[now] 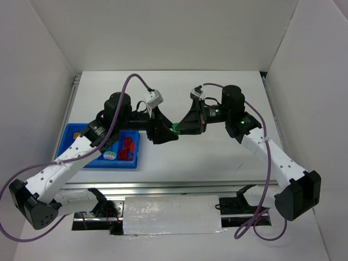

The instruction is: Sort the legos into containers by color

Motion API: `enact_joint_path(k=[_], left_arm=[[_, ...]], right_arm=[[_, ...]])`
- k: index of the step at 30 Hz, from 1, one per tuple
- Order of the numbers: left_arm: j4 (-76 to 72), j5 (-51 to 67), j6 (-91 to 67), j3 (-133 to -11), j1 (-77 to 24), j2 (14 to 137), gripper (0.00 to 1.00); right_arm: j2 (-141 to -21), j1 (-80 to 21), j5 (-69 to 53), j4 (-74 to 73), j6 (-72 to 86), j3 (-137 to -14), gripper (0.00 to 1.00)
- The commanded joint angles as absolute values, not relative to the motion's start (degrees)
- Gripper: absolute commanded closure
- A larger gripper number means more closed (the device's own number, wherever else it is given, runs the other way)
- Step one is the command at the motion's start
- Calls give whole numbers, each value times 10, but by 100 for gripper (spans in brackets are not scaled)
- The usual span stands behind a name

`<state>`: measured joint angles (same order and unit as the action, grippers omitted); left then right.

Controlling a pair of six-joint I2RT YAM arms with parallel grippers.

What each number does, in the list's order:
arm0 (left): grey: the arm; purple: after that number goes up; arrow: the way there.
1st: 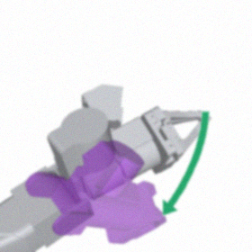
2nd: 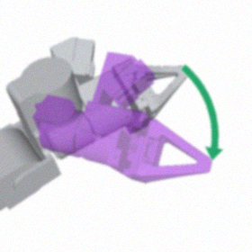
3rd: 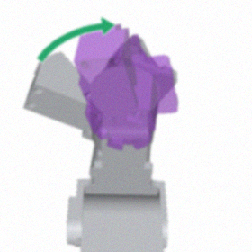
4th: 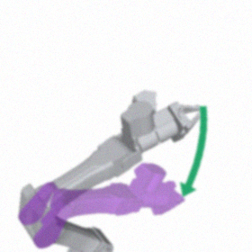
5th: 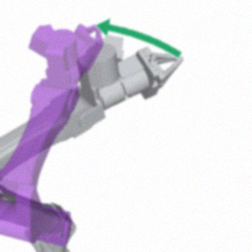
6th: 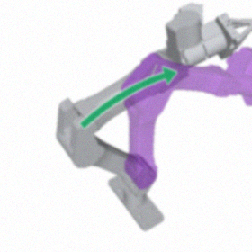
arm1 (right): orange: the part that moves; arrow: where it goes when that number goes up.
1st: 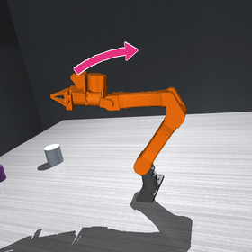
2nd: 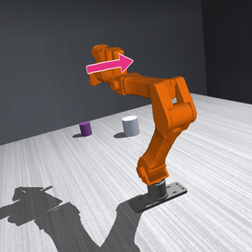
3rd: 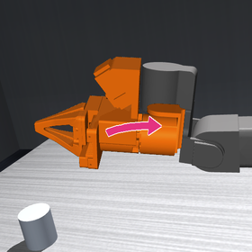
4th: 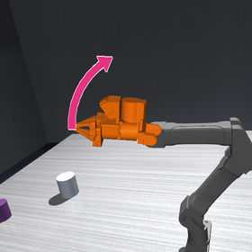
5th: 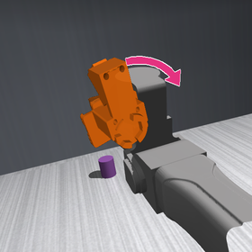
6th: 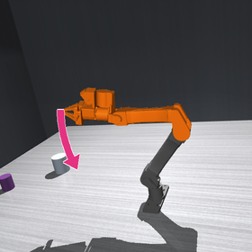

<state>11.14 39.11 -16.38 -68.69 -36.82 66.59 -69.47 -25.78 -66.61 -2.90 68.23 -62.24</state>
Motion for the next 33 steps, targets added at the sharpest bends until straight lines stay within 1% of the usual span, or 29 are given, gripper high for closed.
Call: enact_joint_path(k=[1, 2, 3, 4, 6, 9, 11, 12, 13, 15, 16, 19, 23, 28, 33], left_arm=[[62, 399, -178, -708, -370, 666, 29], [61, 400, -183, -706, -370, 666, 36], [55, 402, -185, -705, -371, 664, 38], [52, 400, -189, -702, -372, 664, 39], [47, 396, -195, -699, -373, 658, 44], [47, 383, -199, -698, -374, 653, 46], [50, 368, -199, -697, -374, 649, 42], [54, 361, -199, -696, -374, 647, 39], [54, 356, -196, -695, -374, 645, 33], [61, 331, -192, -693, -374, 639, 26], [62, 324, -187, -693, -374, 636, 18], [62, 300, -178, -686, -375, 623, 4], [50, 318, -177, -684, -375, 622, 6], [28, 355, -191, -681, -376, 633, 7], [4, 382, -185, -669, -377, 621, 10]], right_arm=[[-693, -260, -679, -40, 666, -629, 100], [-695, -261, -679, -41, 665, -630, 100], [-695, -260, -678, -40, 666, -630, 100], [-696, -260, -676, -40, 665, -630, 100], [-700, -260, -675, -54, 654, -636, 100], [-708, -259, -669, -86, 631, -642, 100], [-709, -260, -670, -82, 635, -637, 100], [-710, -260, -669, -80, 636, -635, 100], [-710, -261, -670, -80, 637, -635, 100], [-709, -261, -669, -83, 639, -631, 100], [-709, -261, -670, -84, 640, -630, 100], [-701, -263, -674, -51, 678, -605, 100], [-689, -267, -675, 79, 792, -572, 100], [-682, -274, -667, 165, 879, -550, 100], [-680, -274, -655, 394, 1070, -498, 100]])
